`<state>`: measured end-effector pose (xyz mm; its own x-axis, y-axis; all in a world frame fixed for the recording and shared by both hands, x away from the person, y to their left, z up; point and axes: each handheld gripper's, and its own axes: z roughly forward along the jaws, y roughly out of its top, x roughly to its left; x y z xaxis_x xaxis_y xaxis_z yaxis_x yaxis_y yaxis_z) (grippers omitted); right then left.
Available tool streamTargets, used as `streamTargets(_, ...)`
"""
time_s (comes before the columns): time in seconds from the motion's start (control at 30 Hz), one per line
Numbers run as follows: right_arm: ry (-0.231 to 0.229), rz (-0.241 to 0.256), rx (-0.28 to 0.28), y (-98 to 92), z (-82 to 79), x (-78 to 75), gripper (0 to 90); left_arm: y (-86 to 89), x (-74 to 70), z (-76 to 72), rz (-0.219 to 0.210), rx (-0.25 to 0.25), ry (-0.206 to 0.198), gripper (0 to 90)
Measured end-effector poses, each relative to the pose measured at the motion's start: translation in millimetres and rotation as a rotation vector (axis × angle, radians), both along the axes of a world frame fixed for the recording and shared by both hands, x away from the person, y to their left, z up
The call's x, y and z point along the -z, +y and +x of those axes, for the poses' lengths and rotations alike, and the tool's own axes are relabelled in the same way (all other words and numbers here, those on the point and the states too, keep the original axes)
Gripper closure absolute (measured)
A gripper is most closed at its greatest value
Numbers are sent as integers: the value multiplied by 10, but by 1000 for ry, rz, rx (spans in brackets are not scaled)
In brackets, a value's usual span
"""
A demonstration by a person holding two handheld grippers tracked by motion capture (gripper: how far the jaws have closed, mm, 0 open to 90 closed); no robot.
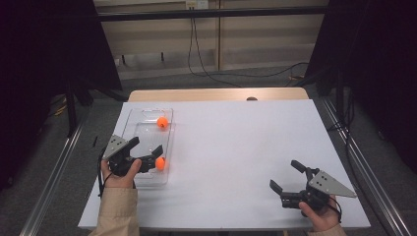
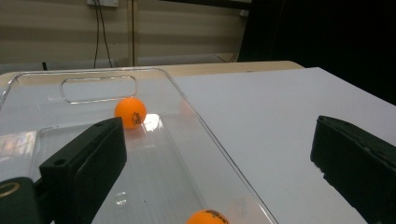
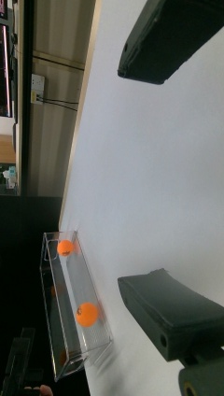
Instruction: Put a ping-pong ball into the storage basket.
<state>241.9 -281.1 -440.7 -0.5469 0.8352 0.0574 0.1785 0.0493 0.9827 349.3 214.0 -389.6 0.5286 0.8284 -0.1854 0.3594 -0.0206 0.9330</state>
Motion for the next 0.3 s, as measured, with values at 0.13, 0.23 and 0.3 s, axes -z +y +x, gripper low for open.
streamTargets(0.13,0,-1,2,0,-4,0,15,-9,63,-101,6,11,-15,34)
streamTargets(0.23,1,-1,4,-4,-9,0,15,-12,106,-160,14,31,-24,35)
streamTargets(0.3,-5,-3,6,-8,-5,-1,15,8,124,-189,20,36,-42,34)
